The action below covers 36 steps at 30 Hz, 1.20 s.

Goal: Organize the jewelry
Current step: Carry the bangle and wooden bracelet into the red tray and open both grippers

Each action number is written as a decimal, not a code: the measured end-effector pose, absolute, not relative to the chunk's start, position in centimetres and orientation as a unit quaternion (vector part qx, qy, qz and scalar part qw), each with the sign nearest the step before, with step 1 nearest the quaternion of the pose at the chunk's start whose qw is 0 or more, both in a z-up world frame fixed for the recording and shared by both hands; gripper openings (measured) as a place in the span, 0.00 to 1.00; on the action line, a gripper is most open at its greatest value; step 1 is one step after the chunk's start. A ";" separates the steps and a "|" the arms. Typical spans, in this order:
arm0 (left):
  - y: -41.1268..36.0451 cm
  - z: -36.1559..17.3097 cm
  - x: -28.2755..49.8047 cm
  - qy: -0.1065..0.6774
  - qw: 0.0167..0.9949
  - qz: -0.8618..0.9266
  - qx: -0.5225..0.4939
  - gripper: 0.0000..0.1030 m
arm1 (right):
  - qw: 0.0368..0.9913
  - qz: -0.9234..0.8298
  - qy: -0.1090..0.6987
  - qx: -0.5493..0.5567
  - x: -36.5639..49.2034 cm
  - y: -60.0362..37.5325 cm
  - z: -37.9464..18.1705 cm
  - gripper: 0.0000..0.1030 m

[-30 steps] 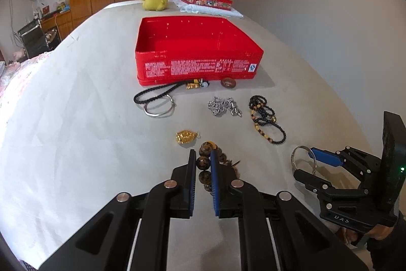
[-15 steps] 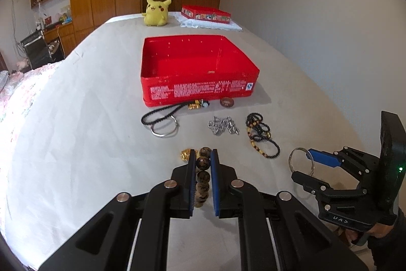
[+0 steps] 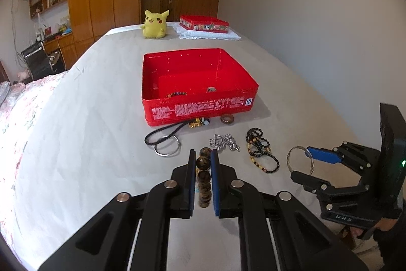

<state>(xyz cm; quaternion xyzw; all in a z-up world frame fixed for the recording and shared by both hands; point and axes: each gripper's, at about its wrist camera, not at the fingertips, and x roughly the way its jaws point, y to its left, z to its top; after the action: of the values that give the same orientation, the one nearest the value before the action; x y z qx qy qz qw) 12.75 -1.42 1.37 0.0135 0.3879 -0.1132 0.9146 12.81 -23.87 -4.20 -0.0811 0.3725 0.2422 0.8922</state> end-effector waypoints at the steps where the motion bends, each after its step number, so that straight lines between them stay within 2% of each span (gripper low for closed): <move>1: -1.4 1.4 12.9 0.387 0.915 -0.113 0.015 0.10 | 0.892 0.244 0.373 -0.080 13.1 -23.9 -3.9 0.47; 23: -1.3 5.1 20.0 0.357 0.925 -0.116 0.060 0.10 | 0.884 0.270 0.372 -0.083 24.0 -23.1 2.6 0.47; 30: -0.9 6.8 25.7 0.352 0.926 -0.122 0.057 0.10 | 0.875 0.265 0.398 -0.077 30.9 -21.8 2.5 0.47; 36: -1.1 5.5 31.4 0.372 0.919 -0.120 0.057 0.10 | 0.864 0.249 0.430 -0.079 36.3 -20.3 0.4 0.47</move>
<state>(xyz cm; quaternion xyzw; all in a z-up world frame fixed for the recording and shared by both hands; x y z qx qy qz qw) 31.44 -1.12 5.55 0.0568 0.3721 -0.1199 0.9187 36.26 -20.32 0.40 -0.0789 0.4297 0.2494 0.8643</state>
